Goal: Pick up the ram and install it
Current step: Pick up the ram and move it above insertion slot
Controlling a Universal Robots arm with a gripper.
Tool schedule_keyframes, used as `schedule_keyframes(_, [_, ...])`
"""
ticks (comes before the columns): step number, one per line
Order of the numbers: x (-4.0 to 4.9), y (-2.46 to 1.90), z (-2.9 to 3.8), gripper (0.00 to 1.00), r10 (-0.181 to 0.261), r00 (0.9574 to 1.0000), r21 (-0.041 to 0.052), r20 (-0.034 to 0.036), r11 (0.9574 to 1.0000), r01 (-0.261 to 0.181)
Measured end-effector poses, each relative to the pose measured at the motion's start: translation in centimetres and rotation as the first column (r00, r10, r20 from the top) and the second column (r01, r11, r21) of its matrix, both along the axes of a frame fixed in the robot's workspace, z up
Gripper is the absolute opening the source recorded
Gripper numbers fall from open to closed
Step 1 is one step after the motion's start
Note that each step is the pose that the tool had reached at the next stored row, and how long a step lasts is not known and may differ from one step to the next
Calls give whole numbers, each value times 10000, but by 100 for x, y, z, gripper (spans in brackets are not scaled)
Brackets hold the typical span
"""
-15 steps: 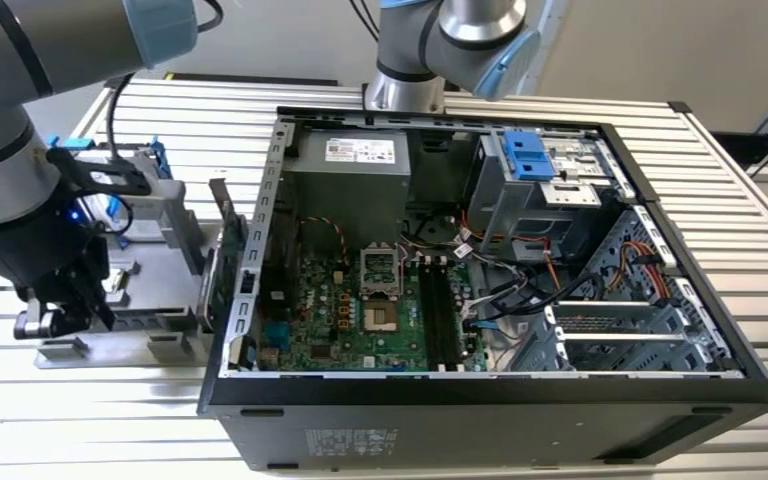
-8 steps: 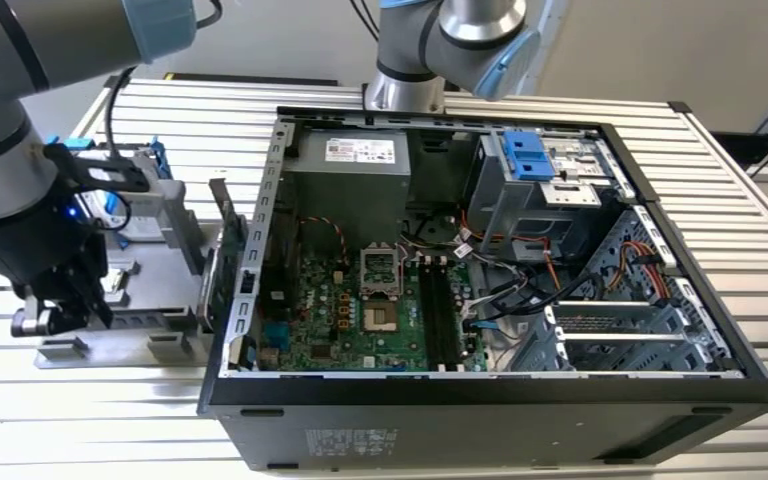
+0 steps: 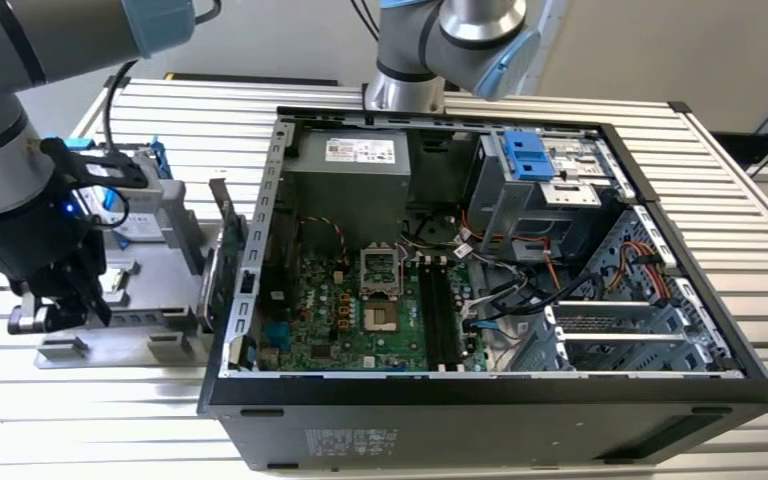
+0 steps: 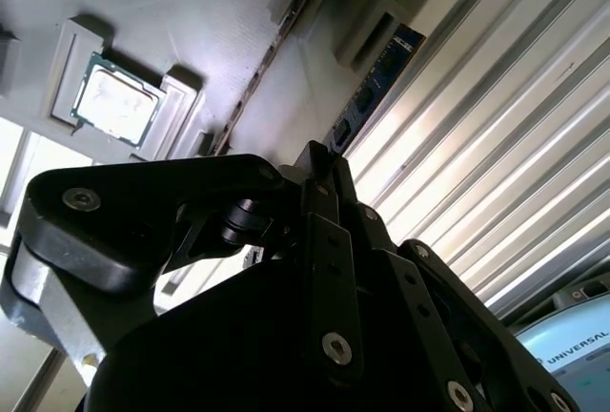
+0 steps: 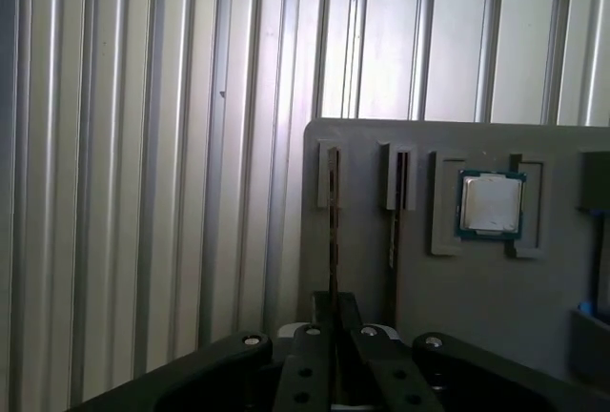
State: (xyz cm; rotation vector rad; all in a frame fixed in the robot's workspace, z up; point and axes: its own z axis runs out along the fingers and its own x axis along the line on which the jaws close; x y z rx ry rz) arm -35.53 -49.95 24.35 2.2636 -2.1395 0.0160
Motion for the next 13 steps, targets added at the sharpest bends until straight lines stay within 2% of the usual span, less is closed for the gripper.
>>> schedule_keyframes(12, [0,0,34,0,0,10000,0,0,10000,0])
schedule_keyframes(13, [0,0,81,0,1,10000,45,0,10000,-1])
